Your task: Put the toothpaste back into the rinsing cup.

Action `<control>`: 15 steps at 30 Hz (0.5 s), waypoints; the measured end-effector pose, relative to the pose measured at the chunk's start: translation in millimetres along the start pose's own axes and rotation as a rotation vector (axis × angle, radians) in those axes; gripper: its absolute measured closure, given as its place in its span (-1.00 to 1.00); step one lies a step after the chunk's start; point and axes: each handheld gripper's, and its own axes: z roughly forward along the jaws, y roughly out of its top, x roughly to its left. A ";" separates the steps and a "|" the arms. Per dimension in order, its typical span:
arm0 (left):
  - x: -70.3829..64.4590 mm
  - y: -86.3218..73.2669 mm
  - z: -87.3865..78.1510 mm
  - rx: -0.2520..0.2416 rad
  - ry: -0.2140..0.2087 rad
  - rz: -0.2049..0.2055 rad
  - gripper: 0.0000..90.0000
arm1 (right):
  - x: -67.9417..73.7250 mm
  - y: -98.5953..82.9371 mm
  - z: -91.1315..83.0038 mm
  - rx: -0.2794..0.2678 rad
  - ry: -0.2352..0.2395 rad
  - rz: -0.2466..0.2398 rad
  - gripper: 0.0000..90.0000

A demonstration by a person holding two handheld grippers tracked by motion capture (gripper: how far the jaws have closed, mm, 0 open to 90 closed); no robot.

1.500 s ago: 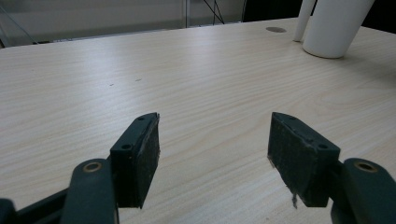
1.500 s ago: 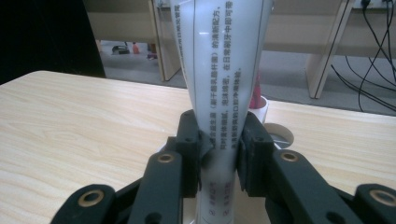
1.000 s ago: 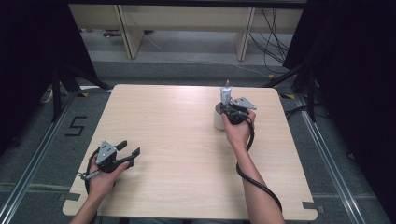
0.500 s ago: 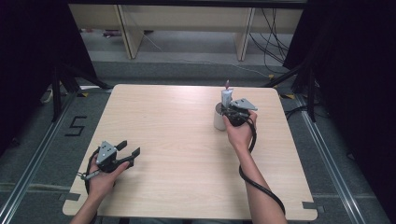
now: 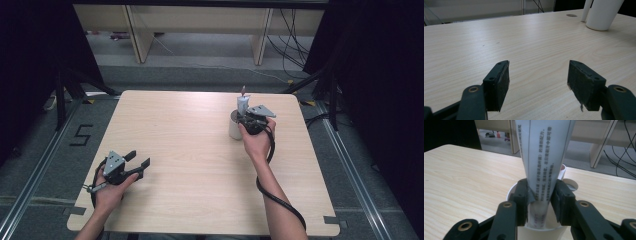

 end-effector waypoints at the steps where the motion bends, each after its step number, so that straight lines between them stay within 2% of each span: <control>1: 0.0 0.0 0.1 0.000 0.000 0.000 -0.24 | -0.3 -0.1 0.5 -0.001 0.002 -0.005 0.50; 2: 0.0 0.0 0.2 0.000 0.000 -0.001 -0.24 | -0.9 0.2 0.1 0.010 0.000 -0.022 0.49; 4: -0.3 0.1 -0.4 0.004 0.002 -0.004 -0.24 | -0.1 -0.7 0.1 0.008 -0.003 0.006 0.47; 10: -0.4 0.3 -0.9 0.010 0.003 -0.005 -0.24 | -1.6 0.1 -0.6 0.004 -0.009 0.004 0.35; 11: -0.5 0.3 -0.8 0.010 0.003 -0.005 -0.24 | -1.1 0.1 -0.7 0.006 -0.011 0.015 0.33; 12: -0.5 0.1 -0.6 0.005 0.000 -0.005 -0.24 | -2.5 0.8 -0.8 0.012 -0.011 -0.009 0.31; 13: -0.5 0.3 -0.8 0.011 0.003 -0.005 -0.24 | -2.8 1.0 -1.2 0.013 -0.011 -0.012 0.28; 14: -0.4 0.2 -0.8 0.008 0.002 -0.005 -0.24 | -2.4 1.4 -2.1 0.017 -0.013 -0.009 0.26; 15: -0.4 0.3 -0.9 0.010 0.003 -0.006 -0.24 | -1.3 1.3 -2.6 0.020 -0.007 0.020 0.23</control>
